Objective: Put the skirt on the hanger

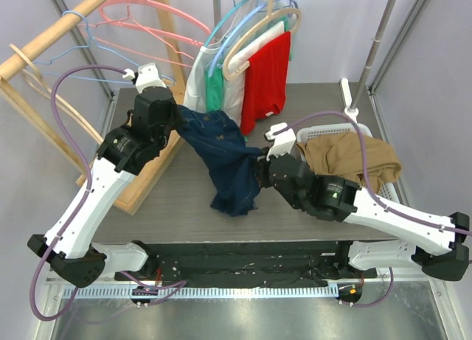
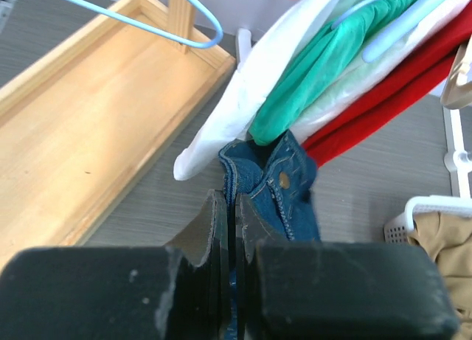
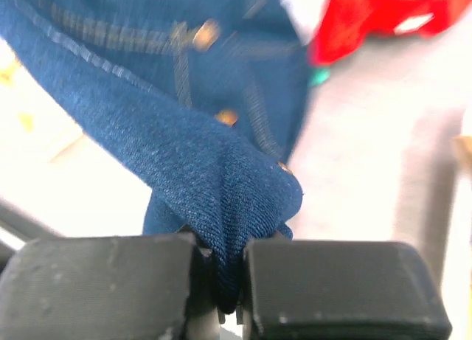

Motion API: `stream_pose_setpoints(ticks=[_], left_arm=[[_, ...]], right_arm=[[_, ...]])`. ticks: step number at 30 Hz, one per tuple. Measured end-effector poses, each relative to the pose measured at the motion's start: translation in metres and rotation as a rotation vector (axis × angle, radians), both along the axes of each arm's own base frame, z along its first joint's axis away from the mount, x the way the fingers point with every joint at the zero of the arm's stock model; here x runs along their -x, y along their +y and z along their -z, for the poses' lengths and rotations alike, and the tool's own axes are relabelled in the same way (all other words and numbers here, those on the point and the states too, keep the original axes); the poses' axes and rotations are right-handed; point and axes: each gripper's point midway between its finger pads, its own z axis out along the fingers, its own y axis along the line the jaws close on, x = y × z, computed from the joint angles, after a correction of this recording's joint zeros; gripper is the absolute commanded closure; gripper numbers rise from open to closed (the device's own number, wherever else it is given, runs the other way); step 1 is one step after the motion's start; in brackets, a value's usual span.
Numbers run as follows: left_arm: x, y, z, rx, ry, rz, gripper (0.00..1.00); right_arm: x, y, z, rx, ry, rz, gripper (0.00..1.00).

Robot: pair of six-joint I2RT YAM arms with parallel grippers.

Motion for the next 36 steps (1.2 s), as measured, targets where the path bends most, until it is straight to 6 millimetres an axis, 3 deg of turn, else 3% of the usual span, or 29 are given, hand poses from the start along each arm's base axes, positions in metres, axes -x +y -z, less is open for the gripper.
stream_pose_setpoints(ticks=[4,8,12,14,17,21,27,31,36], left_arm=[[0.004,0.010,-0.011,-0.004,-0.021,-0.036,1.00],[0.011,0.021,-0.023,0.001,-0.049,-0.067,1.00],[0.017,0.025,-0.046,0.031,-0.095,-0.070,1.00],[0.020,0.025,-0.054,0.047,-0.116,-0.067,1.00],[0.023,0.028,-0.058,0.054,-0.127,-0.070,1.00],[0.021,0.032,-0.056,0.041,-0.122,-0.094,1.00],[0.004,0.025,-0.043,0.004,-0.093,-0.110,1.00],[-0.021,0.008,-0.031,-0.018,-0.060,-0.104,1.00],[-0.054,-0.020,-0.025,-0.018,-0.040,-0.074,1.00]], right_arm=[[-0.013,-0.023,-0.050,0.029,-0.080,0.088,0.99],[-0.021,-0.048,-0.086,0.062,-0.141,0.152,0.99],[-0.023,-0.061,-0.116,0.093,-0.199,0.159,0.99],[-0.023,-0.062,-0.121,0.104,-0.207,0.146,0.99],[-0.021,-0.056,-0.120,0.131,-0.204,0.096,0.99],[-0.012,-0.036,-0.104,0.161,-0.160,-0.037,0.99],[0.004,-0.009,-0.088,0.186,-0.117,-0.222,0.99],[-0.009,-0.019,-0.087,0.206,-0.116,-0.197,0.99],[-0.048,-0.063,-0.084,0.249,-0.088,-0.045,0.99]])
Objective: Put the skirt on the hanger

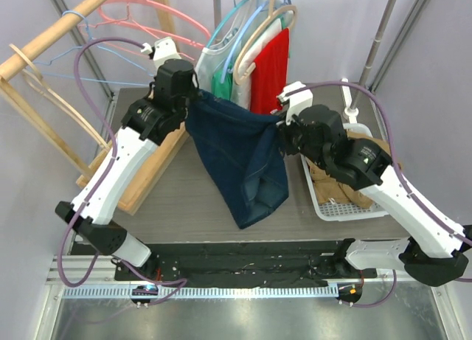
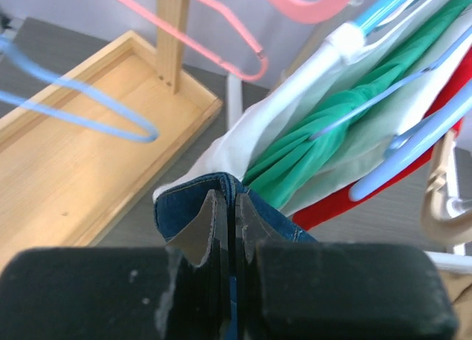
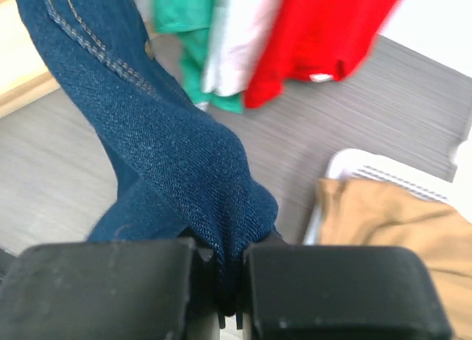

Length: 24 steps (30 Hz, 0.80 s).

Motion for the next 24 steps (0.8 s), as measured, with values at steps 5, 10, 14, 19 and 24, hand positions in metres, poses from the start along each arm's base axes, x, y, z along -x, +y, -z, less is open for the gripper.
stream_pose_setpoints(ticks=[5,10,14,19,24], left_arm=[[-0.018,-0.019,-0.015,0.038,-0.035,0.034,1.00],[-0.010,-0.015,-0.025,0.062,-0.069,0.039,1.00],[0.017,0.005,0.014,0.034,-0.008,0.027,1.00],[0.055,0.031,0.111,-0.027,0.182,-0.026,0.79],[0.095,0.067,0.207,-0.139,0.429,-0.150,0.21]], right_arm=[[-0.009,-0.014,-0.033,0.019,-0.047,0.023,0.99],[-0.003,-0.006,-0.068,-0.020,-0.098,-0.052,0.99],[0.004,0.024,-0.043,-0.019,-0.016,-0.193,0.99],[0.034,0.075,0.076,0.062,0.290,-0.406,0.66],[0.103,0.102,0.187,0.182,0.611,-0.584,0.22]])
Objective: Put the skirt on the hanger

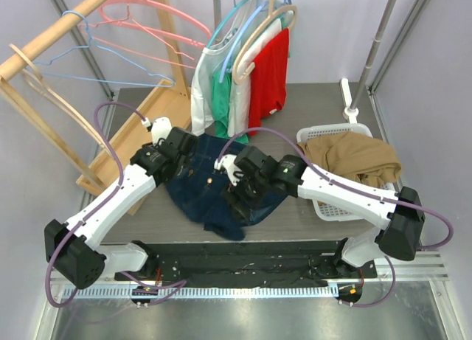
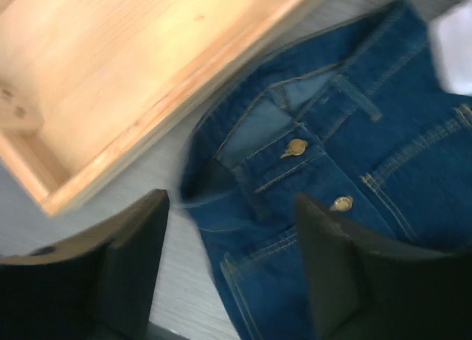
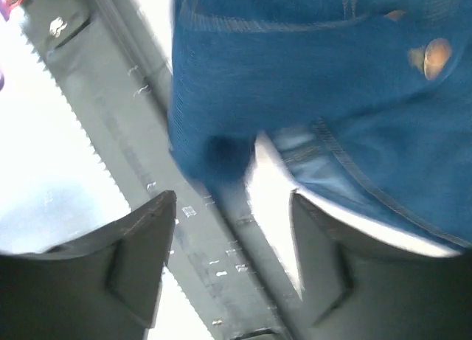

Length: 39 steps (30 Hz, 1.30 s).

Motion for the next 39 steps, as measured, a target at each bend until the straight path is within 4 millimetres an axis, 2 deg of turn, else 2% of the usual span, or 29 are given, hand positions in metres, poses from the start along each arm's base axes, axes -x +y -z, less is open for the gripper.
stream_pose_setpoints(ticks=[2,4,8,11,15,16,18,19,22,24,29,34,38,39], left_arm=[[0.008,0.013,0.008,-0.025,0.037,-0.053,0.15],[0.009,0.021,0.006,-0.037,0.035,-0.091,0.14],[0.003,0.022,-0.003,-0.032,0.015,-0.104,0.14],[-0.003,0.011,-0.003,0.004,0.012,-0.058,0.15],[-0.013,-0.013,0.003,0.077,0.021,0.026,0.19],[-0.014,-0.017,0.005,0.091,0.026,0.040,0.20],[-0.015,-0.027,0.015,0.120,0.048,0.071,0.20],[-0.014,-0.030,0.020,0.126,0.061,0.079,0.21],[-0.011,-0.036,0.038,0.134,0.117,0.100,0.20],[-0.009,-0.038,0.046,0.137,0.143,0.109,0.21],[-0.007,-0.043,0.057,0.148,0.175,0.123,0.20],[-0.007,-0.045,0.062,0.151,0.186,0.127,0.20],[-0.007,-0.045,0.065,0.146,0.195,0.126,0.20],[-0.007,-0.045,0.065,0.145,0.197,0.126,0.20]], right_arm=[[0.016,0.003,0.012,0.005,0.044,-0.030,0.18],[0.015,0.006,0.010,-0.020,0.041,-0.015,0.18],[-0.015,0.008,-0.003,-0.106,-0.012,0.130,0.22],[-0.046,-0.005,0.004,-0.124,-0.014,0.306,0.37],[-0.069,-0.032,0.039,-0.056,0.023,0.522,0.60],[-0.069,-0.038,0.052,-0.030,0.037,0.564,0.70],[-0.066,-0.050,0.075,0.027,0.067,0.637,0.76],[-0.064,-0.056,0.085,0.052,0.081,0.675,0.83],[-0.063,-0.074,0.106,0.105,0.106,0.787,0.90],[-0.066,-0.089,0.115,0.127,0.111,0.877,0.92],[-0.075,-0.141,0.132,0.164,0.117,1.117,0.91],[-0.092,-0.195,0.127,0.155,0.104,1.335,0.91],[-0.104,-0.220,0.122,0.146,0.086,1.433,0.90],[-0.105,-0.223,0.122,0.151,0.082,1.440,0.87]])
